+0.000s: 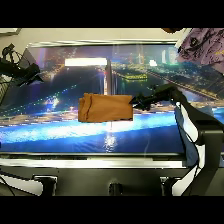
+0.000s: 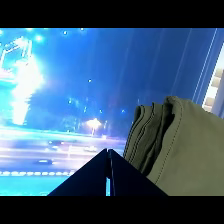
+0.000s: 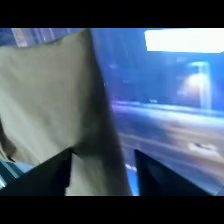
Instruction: Fold the clothes and pants, and hang the long-sleeved shirts on hangers.
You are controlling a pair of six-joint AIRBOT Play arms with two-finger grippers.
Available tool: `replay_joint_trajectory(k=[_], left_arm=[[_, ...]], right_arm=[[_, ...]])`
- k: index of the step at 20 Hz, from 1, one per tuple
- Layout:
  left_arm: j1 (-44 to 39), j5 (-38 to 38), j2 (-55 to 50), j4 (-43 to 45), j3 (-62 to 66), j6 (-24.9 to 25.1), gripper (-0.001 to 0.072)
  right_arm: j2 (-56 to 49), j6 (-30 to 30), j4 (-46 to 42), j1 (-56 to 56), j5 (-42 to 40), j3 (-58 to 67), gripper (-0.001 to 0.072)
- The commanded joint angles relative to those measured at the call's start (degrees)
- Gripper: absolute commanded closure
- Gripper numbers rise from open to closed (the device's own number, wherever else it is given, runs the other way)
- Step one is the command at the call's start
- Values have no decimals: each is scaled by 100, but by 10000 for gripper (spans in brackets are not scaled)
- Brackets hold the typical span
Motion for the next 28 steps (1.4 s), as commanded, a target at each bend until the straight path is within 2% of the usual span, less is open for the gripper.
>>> replay_joint_trajectory(k=[1,3,4,7,15,22,28], left_arm=[[-11,4,0,0,2,-4,691],[-44,4,0,0,4,-4,691],[-72,4,0,0,4,-2,691],[-140,4,0,4,2,-2,691],[-188,2,0,2,2,-4,691],[-190,-13,2,-22,4,-9,691],[-190,-63,2,-258,4,-66,691]], right_arm=[[-129,-74,57,214,79,-11,478],[-101,-74,61,212,-33,-11,665],[-35,-52,66,188,-42,-2,685],[334,227,35,-9,94,225,686],[562,1552,-507,-1416,173,1816,686],[765,2258,-1014,-2699,472,2358,686],[1504,3556,-2424,-3303,393,2358,687]])
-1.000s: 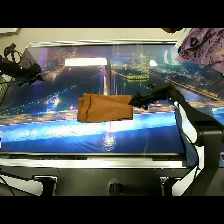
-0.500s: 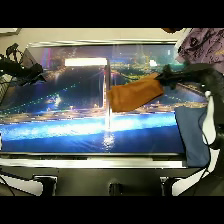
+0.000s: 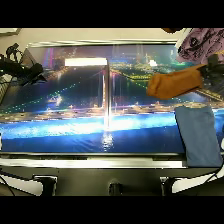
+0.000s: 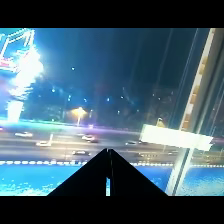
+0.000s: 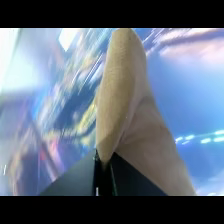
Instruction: Fold the clothes and pants, and hang the long-sleeved shirts on hangers.
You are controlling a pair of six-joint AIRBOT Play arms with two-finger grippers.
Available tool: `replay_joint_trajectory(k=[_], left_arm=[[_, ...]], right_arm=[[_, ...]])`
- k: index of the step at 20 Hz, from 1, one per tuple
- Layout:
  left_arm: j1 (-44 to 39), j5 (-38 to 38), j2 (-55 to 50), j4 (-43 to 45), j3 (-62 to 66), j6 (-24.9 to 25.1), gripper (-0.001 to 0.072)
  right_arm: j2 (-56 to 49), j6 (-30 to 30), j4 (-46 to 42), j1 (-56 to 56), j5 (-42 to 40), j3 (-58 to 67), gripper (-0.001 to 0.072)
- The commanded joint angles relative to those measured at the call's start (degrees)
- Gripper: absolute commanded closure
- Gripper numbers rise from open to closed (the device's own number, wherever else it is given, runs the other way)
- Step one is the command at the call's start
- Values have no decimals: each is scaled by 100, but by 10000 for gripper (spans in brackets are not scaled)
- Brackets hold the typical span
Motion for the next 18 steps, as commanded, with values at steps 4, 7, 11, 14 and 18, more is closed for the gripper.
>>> replay_joint_trajectory(k=[4,7,11,14,18], left_arm=[[-2,-203,2,-118,4,-39,691],[-2,-278,2,-118,4,-39,691],[-2,-289,4,-118,4,-39,691],[-2,-289,4,-118,4,-37,691],[-2,-289,4,-118,4,-20,691]], right_arm=[[953,1493,-1665,-297,-254,22,687],[1311,2020,-1937,-297,-542,22,687],[1703,2704,-2262,-297,-931,22,687],[1910,3069,-2304,-297,-1202,22,687],[2022,3381,-2337,-297,-1578,22,687]])
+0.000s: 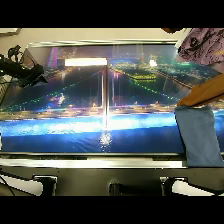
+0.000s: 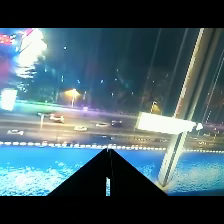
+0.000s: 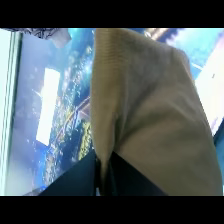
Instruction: Fold the clothes and pants, and hang the long-sleeved shirts on hangers.
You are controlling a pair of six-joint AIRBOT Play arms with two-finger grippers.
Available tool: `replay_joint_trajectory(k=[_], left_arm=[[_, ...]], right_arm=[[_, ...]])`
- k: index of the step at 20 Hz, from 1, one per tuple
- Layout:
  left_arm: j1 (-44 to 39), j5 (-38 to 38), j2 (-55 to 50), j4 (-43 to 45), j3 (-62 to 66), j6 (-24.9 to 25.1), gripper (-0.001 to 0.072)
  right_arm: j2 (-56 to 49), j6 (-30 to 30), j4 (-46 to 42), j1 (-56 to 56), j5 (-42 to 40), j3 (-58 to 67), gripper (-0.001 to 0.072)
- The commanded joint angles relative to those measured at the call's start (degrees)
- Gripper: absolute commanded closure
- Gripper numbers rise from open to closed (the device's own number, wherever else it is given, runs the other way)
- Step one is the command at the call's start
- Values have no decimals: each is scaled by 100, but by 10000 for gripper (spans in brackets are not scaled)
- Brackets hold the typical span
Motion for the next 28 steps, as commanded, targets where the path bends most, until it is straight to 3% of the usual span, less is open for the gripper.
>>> replay_joint_trajectory(k=[1,5,9,12,17,22,28], left_arm=[[-2,-9,4,0,4,20,691],[-2,-9,4,0,4,24,691],[-2,-9,4,2,4,63,691],[-2,0,2,2,4,66,691],[-2,15,2,4,4,83,692],[-2,15,2,4,4,83,691],[-2,11,2,2,4,81,691]], right_arm=[[109,511,-72,2,-444,4,687],[133,715,-225,2,-798,2,687],[131,894,-999,0,-1141,-9,686],[92,2090,-708,2,-573,-9,687],[-28,3272,-46,2,-92,-7,687],[28,3838,155,2,-181,-7,687],[35,3869,105,2,-372,-9,687]])
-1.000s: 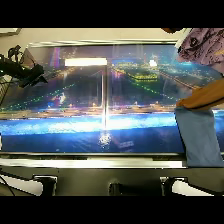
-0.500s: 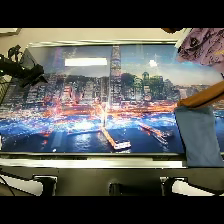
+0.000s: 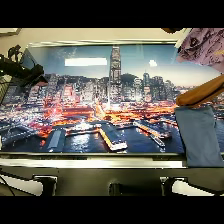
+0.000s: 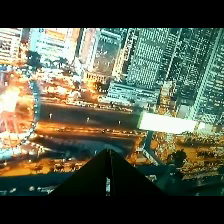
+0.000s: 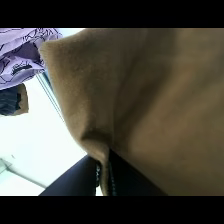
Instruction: Fold the clothes and pants, and hang the long-sleeved shirts on hangers.
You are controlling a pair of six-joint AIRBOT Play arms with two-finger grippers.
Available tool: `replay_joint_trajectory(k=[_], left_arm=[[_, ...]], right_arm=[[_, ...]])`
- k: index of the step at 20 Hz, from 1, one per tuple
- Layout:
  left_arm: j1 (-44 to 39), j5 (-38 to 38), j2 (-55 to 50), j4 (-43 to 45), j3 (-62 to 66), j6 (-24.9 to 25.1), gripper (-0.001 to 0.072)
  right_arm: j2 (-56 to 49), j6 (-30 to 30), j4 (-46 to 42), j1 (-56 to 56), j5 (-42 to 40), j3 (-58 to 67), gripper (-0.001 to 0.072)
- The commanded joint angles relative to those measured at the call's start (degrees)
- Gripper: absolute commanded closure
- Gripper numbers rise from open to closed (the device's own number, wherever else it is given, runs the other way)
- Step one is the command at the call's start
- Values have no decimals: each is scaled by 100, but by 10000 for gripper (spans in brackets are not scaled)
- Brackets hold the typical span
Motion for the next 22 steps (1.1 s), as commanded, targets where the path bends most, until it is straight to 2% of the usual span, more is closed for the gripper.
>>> replay_joint_trajectory(k=[1,6,9,12,17,22], left_arm=[[-2,-4,2,0,4,0,692],[-2,-7,2,0,4,0,691],[-2,-20,2,0,4,0,692],[-2,-17,2,0,4,0,692],[-61,-17,2,0,4,-2,691],[-140,-17,2,26,4,0,691]], right_arm=[[4,20,-157,0,-345,-2,686],[-13,-1200,-1362,2,-2052,-2,683],[-13,-1770,-2022,2,-2645,-2,683],[0,-2411,-2264,2,-2739,-52,683],[208,-2865,-2496,2,-2736,-785,683],[538,-3449,-3171,2,-2691,-1910,683]])
